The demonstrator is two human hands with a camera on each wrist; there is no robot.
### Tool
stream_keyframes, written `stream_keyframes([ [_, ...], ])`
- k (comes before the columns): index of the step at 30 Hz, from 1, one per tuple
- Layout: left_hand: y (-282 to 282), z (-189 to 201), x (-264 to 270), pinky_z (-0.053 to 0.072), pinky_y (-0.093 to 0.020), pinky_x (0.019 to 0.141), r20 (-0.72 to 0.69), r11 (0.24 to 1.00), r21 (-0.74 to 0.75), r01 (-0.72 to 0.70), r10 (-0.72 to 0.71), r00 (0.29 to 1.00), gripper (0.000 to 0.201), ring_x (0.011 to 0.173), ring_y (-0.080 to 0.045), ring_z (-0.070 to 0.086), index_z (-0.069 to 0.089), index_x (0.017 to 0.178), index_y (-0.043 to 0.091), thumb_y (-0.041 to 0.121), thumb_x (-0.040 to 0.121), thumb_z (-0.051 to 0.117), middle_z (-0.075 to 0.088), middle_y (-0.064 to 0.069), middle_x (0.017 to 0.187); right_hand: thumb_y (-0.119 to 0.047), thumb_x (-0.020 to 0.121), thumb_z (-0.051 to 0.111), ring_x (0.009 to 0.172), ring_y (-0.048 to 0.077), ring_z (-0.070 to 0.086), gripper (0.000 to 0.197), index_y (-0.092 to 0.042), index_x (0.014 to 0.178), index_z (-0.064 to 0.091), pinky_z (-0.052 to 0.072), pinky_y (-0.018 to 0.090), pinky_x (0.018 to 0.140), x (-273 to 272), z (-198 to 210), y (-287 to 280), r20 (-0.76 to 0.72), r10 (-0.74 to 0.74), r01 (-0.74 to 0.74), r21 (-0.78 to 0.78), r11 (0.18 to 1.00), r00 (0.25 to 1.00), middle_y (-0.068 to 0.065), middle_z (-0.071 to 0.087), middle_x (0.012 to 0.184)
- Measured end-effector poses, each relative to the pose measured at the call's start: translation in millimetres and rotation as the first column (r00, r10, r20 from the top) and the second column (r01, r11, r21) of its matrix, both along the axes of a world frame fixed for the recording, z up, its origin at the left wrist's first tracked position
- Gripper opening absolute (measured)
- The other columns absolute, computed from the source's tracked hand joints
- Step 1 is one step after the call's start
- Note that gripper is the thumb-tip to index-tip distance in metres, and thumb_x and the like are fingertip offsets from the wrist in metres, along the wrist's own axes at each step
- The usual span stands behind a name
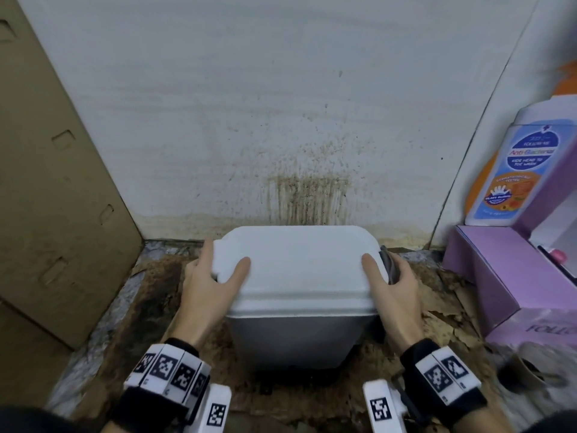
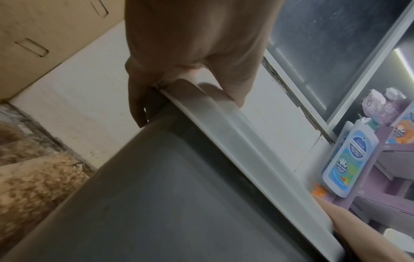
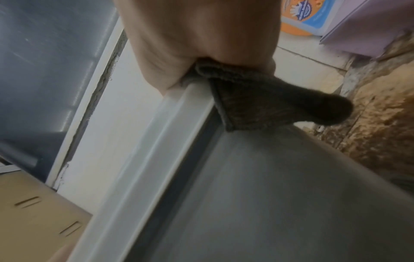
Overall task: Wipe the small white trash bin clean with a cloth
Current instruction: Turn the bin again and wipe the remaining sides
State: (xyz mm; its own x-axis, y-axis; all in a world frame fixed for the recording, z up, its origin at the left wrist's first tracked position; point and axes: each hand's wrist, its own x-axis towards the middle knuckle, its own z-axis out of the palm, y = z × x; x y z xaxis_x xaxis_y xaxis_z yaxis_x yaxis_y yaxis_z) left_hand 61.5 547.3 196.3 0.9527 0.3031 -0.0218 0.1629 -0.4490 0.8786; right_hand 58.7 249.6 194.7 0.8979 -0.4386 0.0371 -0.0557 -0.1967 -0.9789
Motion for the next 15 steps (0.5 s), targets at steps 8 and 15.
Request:
stream_keyframes([
  [8, 8.2, -0.6, 20.4, 0.039, -0.057, 0.116, -0.042, 0.995, -0.045, 0.09, -0.092, 0.995, 0.109, 0.145, -0.03, 0.039, 0.018, 0.16, 0.048, 0.087, 0.066, 0.059, 0.028, -0.002, 0.165, -0.044, 0.101, 0.058, 0.126, 0.008, 0.05, 0.053, -0.024, 0.149, 0.048, 0.037, 0.028, 0.103, -26.5, -10.2, 10.9, 0.086, -0.063, 0.058, 0.064, 0.996, 0.994, -0.013, 0.054, 0.134],
  [15, 3.3, -1.5, 21.0, 0.04, -0.052, 0.113, -0.041, 0.998, 0.012, 0.058, -0.058, 0.998, 0.092, 0.132, -0.027, 0.044, 0.016, 0.161, 0.046, 0.075, 0.086, 0.059, 0.028, -0.008, 0.161, -0.028, 0.108, 0.046, 0.124, 0.015, 0.051, 0.042, -0.026, 0.149, 0.048, 0.041, 0.035, 0.104, -6.4, -21.7, 3.6, 0.009, -0.095, 0.087, 0.334, 0.939, 0.995, -0.01, 0.057, 0.131],
])
